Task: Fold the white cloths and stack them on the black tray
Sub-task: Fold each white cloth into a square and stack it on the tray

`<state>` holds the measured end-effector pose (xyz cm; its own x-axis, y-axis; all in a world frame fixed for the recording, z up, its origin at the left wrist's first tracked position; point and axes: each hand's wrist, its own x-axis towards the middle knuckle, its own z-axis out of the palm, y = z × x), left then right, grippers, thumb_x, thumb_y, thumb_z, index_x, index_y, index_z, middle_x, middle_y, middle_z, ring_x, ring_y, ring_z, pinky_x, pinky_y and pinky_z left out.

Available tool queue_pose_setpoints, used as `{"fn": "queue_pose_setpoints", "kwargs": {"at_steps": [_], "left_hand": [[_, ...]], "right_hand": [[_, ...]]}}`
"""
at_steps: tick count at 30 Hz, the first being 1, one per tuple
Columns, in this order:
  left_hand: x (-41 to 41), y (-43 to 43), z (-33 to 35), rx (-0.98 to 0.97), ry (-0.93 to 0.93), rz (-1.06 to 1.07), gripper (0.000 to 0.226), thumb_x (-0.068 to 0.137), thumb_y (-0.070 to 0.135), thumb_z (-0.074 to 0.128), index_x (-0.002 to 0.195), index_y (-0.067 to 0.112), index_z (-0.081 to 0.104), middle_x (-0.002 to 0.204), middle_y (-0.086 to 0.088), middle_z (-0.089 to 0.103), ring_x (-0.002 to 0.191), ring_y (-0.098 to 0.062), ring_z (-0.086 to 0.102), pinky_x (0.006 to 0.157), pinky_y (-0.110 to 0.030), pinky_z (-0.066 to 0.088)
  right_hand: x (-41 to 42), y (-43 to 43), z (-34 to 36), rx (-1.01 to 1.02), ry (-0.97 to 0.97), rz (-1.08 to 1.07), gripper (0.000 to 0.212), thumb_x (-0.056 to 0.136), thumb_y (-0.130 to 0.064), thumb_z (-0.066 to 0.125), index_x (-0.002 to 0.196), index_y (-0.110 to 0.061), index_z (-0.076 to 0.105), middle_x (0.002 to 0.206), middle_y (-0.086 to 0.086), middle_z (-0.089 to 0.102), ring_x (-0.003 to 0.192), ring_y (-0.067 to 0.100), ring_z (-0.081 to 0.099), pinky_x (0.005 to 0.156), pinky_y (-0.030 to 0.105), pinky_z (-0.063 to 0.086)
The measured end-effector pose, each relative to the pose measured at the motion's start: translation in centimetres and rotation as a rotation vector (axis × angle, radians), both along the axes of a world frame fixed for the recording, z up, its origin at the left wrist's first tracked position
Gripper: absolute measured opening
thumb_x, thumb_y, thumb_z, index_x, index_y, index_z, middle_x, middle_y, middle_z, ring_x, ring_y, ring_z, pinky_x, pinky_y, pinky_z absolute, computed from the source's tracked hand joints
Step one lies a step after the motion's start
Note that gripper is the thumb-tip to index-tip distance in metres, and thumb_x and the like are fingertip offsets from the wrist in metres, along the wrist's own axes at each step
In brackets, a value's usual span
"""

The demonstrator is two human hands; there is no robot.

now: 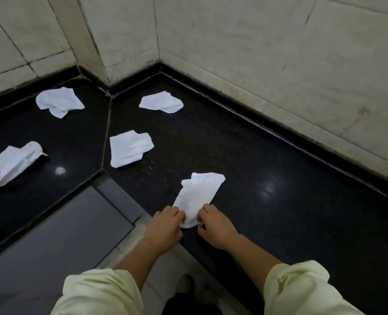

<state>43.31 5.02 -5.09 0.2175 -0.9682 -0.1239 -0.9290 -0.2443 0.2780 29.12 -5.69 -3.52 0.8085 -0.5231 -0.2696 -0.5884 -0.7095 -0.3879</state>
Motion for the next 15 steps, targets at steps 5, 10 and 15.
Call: {"fn": "queue_pose_setpoints", "kwargs": {"at_steps": [5, 10, 15], "left_hand": [[0.4, -1.4, 0.9, 0.113, -0.044, -0.019, 0.021, 0.082, 0.024, 0.050, 0.102, 0.017, 0.054, 0.105, 0.000, 0.052, 0.104, -0.022, 0.046, 0.071, -0.030, 0.028], [0.2, -3.6, 3.0, -0.070, 0.239, 0.186, 0.018, 0.080, 0.030, 0.051, 0.075, 0.014, 0.058, 0.082, 0.006, 0.044, 0.088, -0.014, 0.043, 0.067, -0.027, 0.037], [-1.5, -7.5, 7.6, -0.220, 0.601, 0.289, 0.018, 0.084, 0.013, 0.053, 0.070, 0.003, 0.057, 0.069, -0.006, 0.056, 0.066, -0.013, 0.048, 0.062, -0.034, 0.041]], "right_hand": [[-0.2, -0.6, 1.0, 0.155, -0.102, -0.152, 0.013, 0.089, -0.023, 0.059, 0.098, -0.014, 0.055, 0.097, -0.002, 0.051, 0.090, 0.012, 0.048, 0.075, 0.025, 0.044], [-0.7, -2.5, 2.8, 0.435, -0.280, -0.445, 0.008, 0.083, -0.019, 0.068, 0.083, -0.016, 0.060, 0.081, -0.002, 0.066, 0.072, 0.009, 0.062, 0.064, 0.023, 0.050], [-2.2, -5.8, 7.0, 0.718, -0.548, -0.691, 0.014, 0.084, -0.003, 0.065, 0.074, -0.012, 0.065, 0.062, 0.000, 0.062, 0.054, 0.006, 0.055, 0.050, 0.017, 0.040]]}}
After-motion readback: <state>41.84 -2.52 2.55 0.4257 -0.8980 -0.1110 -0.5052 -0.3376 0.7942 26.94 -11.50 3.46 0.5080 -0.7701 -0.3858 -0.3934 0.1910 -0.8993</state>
